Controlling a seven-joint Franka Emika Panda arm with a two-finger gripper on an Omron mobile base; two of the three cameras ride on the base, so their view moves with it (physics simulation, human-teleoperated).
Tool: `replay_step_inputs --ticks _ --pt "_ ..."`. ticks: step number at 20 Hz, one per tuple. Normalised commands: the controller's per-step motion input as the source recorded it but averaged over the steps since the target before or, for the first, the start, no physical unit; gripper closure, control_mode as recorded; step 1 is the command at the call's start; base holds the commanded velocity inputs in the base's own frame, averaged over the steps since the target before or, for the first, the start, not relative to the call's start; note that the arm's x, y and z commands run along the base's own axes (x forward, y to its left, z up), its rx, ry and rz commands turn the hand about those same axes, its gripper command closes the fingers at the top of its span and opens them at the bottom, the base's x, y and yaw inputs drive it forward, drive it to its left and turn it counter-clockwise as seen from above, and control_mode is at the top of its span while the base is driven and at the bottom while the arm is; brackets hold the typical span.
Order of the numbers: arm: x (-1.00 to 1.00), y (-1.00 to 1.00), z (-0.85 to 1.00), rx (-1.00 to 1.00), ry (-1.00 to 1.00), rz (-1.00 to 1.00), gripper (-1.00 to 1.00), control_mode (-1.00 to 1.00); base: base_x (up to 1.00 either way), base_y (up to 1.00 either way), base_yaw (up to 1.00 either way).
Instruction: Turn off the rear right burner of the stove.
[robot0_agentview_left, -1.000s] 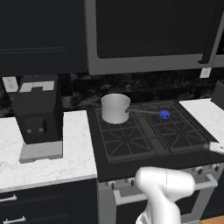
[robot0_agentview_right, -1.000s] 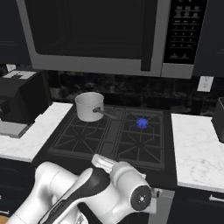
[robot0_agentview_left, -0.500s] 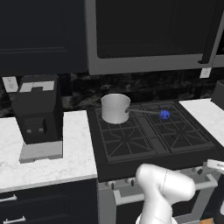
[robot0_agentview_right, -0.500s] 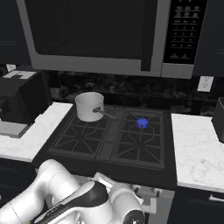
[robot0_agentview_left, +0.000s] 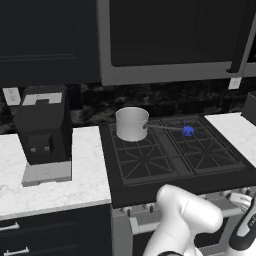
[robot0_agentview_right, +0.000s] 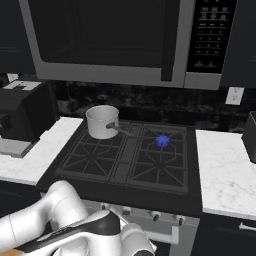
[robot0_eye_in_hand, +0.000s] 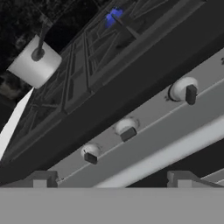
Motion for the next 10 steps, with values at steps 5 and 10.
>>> replay_step_inputs --ticks 5,10 --pt "0.00 -0.36 -0.26 0.07 0.01 0.00 -1.00 -1.00 0.00 0.00 0.00" --pt "0.00 -0.41 -0.11 0.00 -0.02 0.00 -1.00 -1.00 0.00 0.00 0.00"
